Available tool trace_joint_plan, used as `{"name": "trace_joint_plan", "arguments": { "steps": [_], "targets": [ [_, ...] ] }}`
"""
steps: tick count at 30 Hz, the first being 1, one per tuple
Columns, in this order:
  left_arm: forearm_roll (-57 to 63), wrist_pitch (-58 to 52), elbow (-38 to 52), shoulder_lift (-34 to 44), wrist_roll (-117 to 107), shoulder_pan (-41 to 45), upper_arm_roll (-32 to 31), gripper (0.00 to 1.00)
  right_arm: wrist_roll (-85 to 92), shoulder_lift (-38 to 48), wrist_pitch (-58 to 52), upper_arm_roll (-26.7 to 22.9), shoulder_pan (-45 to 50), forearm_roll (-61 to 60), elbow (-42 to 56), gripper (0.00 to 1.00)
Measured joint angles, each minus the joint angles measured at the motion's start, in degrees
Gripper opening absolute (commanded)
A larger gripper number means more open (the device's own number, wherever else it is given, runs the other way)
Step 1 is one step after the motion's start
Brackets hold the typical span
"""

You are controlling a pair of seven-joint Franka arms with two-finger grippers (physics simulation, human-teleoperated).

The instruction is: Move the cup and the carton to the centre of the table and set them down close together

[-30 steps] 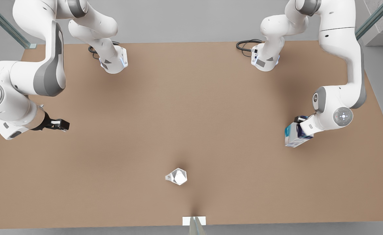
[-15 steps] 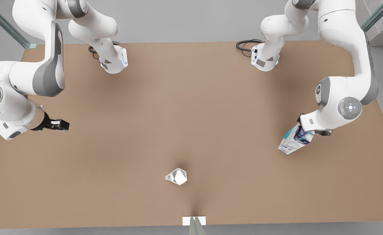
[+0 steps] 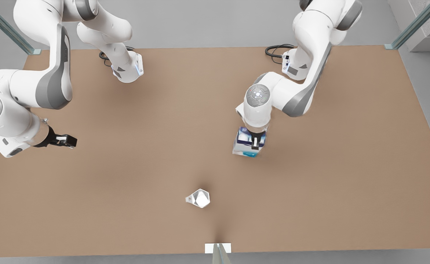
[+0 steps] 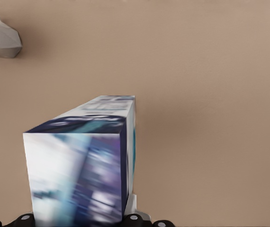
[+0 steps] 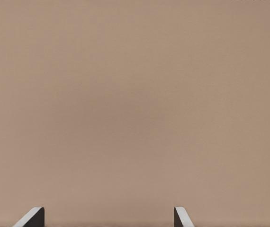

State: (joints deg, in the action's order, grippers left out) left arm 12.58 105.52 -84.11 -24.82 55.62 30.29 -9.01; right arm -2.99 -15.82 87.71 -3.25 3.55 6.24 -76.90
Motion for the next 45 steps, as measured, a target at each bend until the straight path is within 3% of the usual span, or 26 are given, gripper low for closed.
{"name": "trace_joint_plan", "arguments": {
  "steps": [4,10,21,22,23,45],
  "targets": [
    [0.45,0.24,8.12,-7.17,-13.69,8.36,2.75,0.61,0.00,-0.25,0.00,0.00,0.16,0.00,0.00,1.00],
    [0.35,0.91,16.61,-14.36,-18.09,12.75,7.66,0.61,-0.09,-0.26,-0.26,0.00,0.36,0.00,0.00,1.00],
    [0.09,4.13,18.36,-19.35,-23.00,18.17,8.48,0.62,-0.09,-0.44,0.09,0.00,0.40,0.09,0.00,1.00],
    [0.11,4.14,18.36,-19.73,-23.04,18.22,8.47,0.66,-0.09,-0.44,0.09,0.00,0.40,0.09,0.00,1.00],
    [0.04,4.11,18.37,-19.79,-23.20,18.22,8.48,1.00,-0.09,-0.44,0.09,0.00,0.40,0.09,0.00,1.00],
    [-1.87,3.91,19.08,-19.26,-22.83,18.03,8.53,1.00,-0.09,-0.35,-0.01,0.00,0.40,0.18,0.17,1.00]
  ]
}}
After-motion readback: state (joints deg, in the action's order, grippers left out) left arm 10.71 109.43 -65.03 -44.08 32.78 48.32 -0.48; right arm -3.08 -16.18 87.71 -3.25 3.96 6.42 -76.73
